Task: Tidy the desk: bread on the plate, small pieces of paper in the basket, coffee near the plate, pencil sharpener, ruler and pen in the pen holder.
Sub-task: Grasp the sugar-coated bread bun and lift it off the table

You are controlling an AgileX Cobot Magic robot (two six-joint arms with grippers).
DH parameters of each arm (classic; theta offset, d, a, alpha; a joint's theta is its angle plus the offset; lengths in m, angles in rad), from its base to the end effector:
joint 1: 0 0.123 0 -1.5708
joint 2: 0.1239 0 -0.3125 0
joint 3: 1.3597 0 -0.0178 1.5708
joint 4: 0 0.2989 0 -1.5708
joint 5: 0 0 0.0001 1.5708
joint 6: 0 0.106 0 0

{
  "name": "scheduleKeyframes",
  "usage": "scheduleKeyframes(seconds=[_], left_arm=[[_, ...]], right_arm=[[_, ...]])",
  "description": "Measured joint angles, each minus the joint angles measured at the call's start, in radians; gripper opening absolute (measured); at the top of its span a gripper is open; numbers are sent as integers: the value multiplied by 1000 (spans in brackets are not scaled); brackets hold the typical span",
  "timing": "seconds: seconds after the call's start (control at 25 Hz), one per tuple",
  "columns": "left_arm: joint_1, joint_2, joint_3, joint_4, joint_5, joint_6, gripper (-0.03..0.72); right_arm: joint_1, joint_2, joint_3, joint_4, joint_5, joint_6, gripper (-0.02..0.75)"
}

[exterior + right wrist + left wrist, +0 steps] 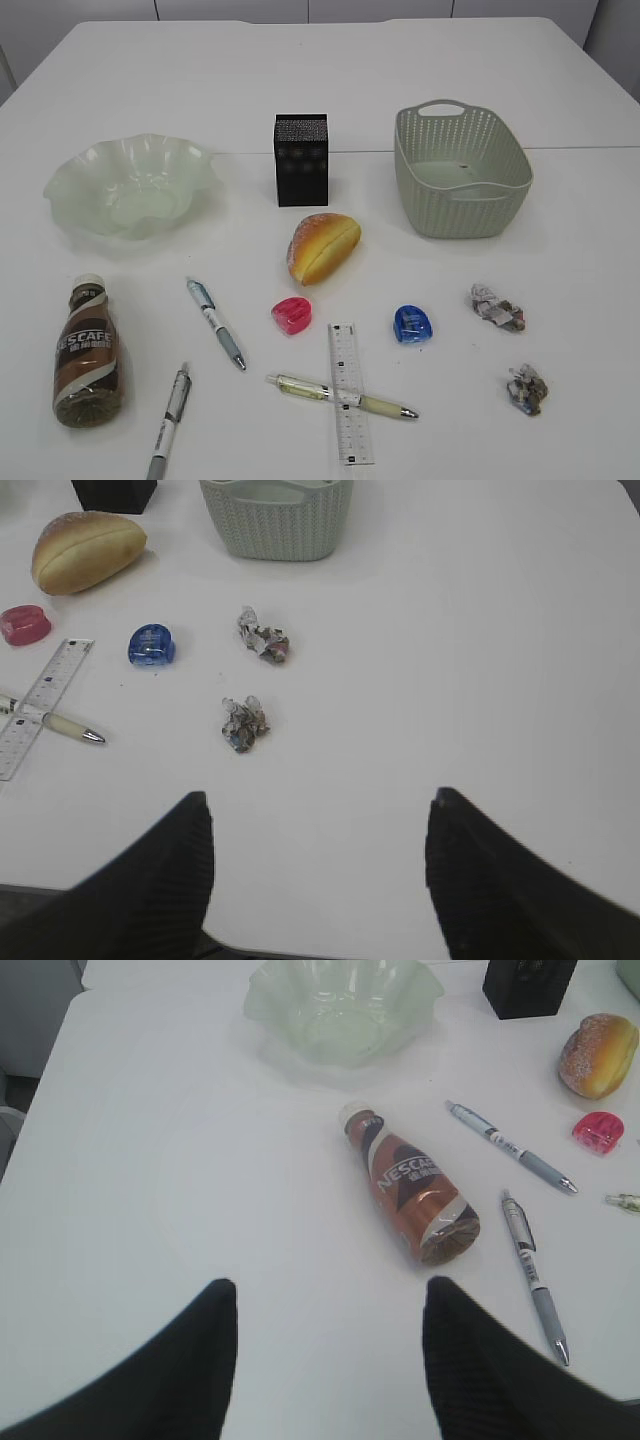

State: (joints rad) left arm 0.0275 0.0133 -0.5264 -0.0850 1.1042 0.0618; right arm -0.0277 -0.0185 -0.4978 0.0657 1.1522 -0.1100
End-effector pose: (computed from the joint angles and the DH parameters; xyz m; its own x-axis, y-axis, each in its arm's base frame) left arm 0.0198 -0.0075 0.2983 -0.4803 0.0102 -0.8770 0.0503 0.9986 -0.0159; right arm 0.0157 0.0059 0.2850 -0.5169 -0.0687 -0.8533 -0.0668 0.9970 -0.0399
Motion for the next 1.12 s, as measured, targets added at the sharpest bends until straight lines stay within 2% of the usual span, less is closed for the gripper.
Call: scheduleKeyframes(seconds=[0.4, 0.6, 0.8, 1.12], left_arm=[[0, 0, 0, 0, 0, 0, 434], [0, 18, 0, -56, 0, 0, 434], [0, 155, -43, -94, -16, 0, 434], [0, 410, -175, -48, -84, 51, 434]], right_arm=[[0, 0, 0, 0, 0, 0, 489], [0, 0, 0, 0, 0, 0, 489], [0, 0, 0, 0, 0, 0, 489], [0, 0, 0, 0, 0, 0, 489]])
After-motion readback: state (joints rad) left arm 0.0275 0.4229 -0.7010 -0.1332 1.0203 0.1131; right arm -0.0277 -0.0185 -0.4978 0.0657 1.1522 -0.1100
